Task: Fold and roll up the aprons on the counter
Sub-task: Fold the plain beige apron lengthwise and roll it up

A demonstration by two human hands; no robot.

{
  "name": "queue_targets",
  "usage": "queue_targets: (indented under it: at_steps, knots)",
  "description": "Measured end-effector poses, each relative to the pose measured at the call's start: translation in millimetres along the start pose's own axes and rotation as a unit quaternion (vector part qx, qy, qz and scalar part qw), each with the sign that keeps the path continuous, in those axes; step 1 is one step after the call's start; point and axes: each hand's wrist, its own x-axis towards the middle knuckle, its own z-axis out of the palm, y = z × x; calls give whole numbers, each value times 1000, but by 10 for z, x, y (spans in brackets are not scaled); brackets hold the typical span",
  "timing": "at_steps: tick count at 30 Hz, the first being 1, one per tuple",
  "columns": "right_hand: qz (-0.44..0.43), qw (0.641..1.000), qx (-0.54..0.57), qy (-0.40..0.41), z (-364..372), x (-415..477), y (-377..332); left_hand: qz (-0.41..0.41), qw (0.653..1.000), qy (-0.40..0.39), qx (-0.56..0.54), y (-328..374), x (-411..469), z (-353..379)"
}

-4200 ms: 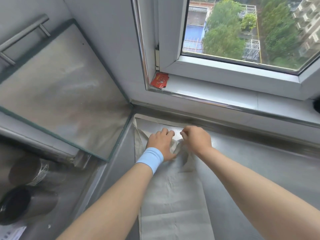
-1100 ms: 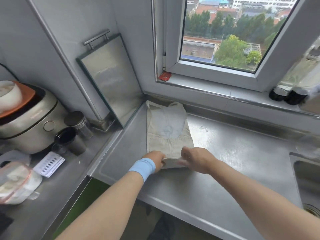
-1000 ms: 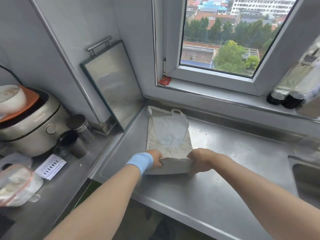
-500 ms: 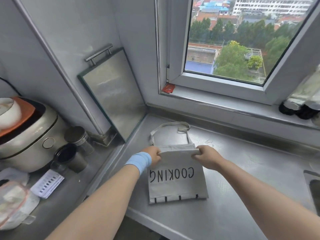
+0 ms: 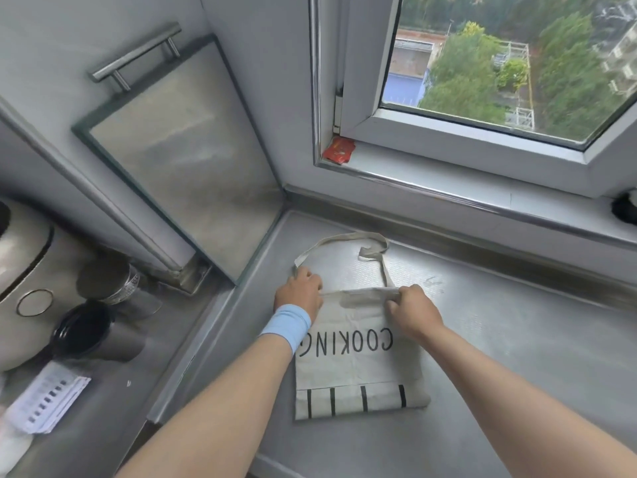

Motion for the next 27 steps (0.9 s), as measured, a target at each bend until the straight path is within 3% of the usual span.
queue_targets:
  at_steps: [4, 7, 10, 13, 17, 20, 24, 27]
  knots:
    - [35, 999, -12, 3, 81, 72, 21, 70, 985, 146, 65, 139, -130, 98]
    - [1, 994, -57, 95, 179, 37, -6, 152, 986, 63, 29, 272, -259, 277]
    - [-150, 969, -128, 151, 295, -84, -15, 124, 991, -40, 42, 311, -362, 469]
    - [-278, 944, -152, 91, 502, -238, 98, 117, 989, -73, 58, 290, -363, 519]
    - [-260, 947, -190, -16, 648, -337, 283, 116, 986, -40, 109, 329, -395, 418]
    - [-250, 946, -207, -8, 621, -323, 272, 158, 983, 14, 96, 368, -524, 303]
    - [-252, 937, -240, 30, 565, -423, 175, 150, 983, -46, 99, 275, -766, 250]
    - [-325, 916, -231, 43, 461, -568, 109, 127, 989, -56, 47, 186, -844, 314]
